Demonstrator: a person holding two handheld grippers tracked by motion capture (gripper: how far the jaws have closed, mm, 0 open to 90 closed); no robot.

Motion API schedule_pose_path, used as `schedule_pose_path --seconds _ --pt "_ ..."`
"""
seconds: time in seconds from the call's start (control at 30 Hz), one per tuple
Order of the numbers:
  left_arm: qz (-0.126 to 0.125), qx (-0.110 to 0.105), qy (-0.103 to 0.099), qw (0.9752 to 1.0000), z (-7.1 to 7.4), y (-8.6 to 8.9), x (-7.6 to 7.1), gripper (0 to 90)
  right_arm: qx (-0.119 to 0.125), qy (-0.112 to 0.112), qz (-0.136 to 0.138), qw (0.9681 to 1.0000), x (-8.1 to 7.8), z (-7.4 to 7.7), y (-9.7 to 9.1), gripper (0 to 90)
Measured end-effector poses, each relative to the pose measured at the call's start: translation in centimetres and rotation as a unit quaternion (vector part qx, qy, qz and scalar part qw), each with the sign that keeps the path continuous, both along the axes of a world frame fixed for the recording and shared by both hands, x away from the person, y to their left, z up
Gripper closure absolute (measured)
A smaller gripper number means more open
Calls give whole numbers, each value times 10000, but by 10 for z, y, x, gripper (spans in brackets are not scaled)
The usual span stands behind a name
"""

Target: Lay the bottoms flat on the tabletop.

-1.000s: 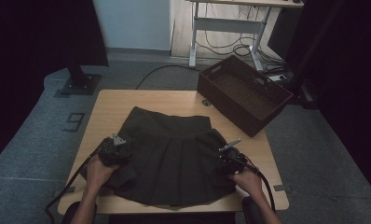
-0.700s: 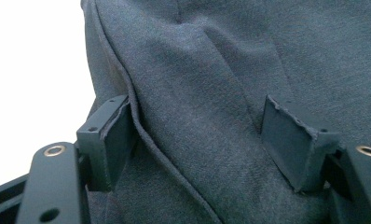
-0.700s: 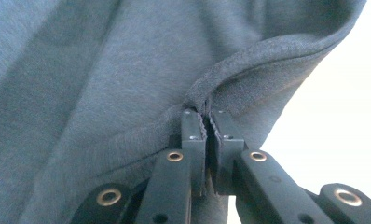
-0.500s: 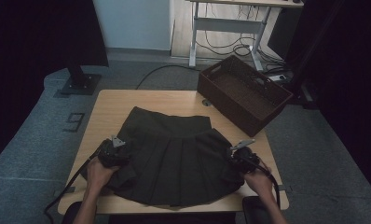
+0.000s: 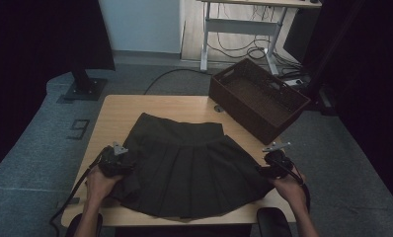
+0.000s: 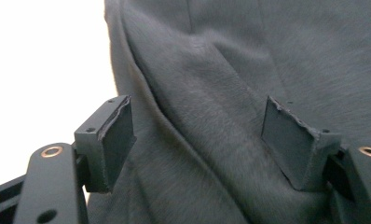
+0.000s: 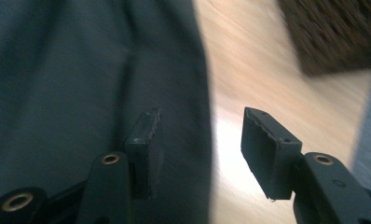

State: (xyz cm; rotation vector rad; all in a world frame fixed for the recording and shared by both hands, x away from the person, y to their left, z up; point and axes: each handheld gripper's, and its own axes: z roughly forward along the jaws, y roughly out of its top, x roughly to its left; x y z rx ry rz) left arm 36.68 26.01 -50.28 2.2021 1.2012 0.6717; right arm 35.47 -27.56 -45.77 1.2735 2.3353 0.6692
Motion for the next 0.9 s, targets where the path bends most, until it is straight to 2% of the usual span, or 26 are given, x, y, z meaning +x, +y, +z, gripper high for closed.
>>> schedule_pose_path --seconds 0.13,0.23,0.33,0.43,0.53,0.6,0.67,0.7,0.8,0.9 --pt "36 -299 -133 9995 18 11 -10 257 110 -77 347 9993 6 3 31 485" --pt "-127 -511 -54 9986 25 14 -16 257 131 -6 649 9978 12 -5 55 456" --pt "-294 -527 139 9981 22 10 -18 257 112 129 829 9964 19 -21 75 410" --pt "-272 -292 435 9983 10 7 -14 283 95 313 960 9948 24 -40 91 381" --pt "-230 -221 651 9974 -2 11 -10 418 -144 440 1004 9939 27 -56 98 384" --pt "-232 -246 749 9966 -8 16 -9 581 -286 494 969 9937 29 -65 97 404" --pt "-182 -258 704 9970 -10 18 -9 781 61 630 850 9944 31 -66 89 472" --pt "-200 -303 663 9971 -7 19 -9 832 124 669 794 9945 32 -66 86 514" --pt "-168 -409 309 9985 10 21 -11 860 108 649 715 9953 32 -65 79 662" --pt "-146 -537 -18 9984 30 27 -15 859 -55 654 534 9964 35 -63 70 702"
